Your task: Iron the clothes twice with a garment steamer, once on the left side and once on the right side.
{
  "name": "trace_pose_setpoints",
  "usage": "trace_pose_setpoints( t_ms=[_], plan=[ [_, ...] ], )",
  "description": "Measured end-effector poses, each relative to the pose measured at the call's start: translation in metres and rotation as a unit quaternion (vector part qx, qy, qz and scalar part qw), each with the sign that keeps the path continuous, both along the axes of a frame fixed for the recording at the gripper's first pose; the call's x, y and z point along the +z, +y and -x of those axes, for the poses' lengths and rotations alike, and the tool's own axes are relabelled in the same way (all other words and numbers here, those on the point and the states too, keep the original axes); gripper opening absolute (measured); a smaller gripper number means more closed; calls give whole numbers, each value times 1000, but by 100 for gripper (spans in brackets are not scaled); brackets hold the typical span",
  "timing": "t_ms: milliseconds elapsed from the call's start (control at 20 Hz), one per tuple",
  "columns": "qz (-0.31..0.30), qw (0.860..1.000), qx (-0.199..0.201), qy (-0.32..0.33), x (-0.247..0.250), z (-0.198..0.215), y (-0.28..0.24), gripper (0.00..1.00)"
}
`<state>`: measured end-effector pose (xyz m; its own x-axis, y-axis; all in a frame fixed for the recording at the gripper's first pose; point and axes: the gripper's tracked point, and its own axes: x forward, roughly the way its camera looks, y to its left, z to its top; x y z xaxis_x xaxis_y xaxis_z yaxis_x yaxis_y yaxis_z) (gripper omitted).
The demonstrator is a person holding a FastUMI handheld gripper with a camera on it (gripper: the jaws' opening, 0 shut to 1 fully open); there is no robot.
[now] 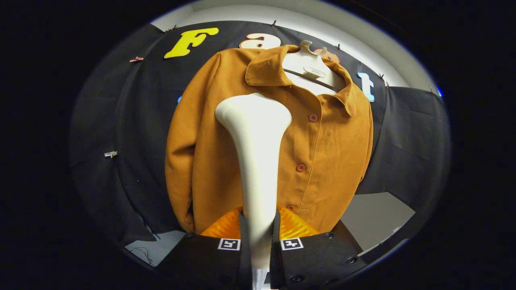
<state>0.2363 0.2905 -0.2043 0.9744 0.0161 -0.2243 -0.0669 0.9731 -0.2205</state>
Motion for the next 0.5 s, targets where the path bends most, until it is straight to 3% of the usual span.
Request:
trace_pose_setpoints(
  t_ms=[500],
  plan=[
    [16, 999, -7, 27, -45, 7, -13, 21]
  ],
)
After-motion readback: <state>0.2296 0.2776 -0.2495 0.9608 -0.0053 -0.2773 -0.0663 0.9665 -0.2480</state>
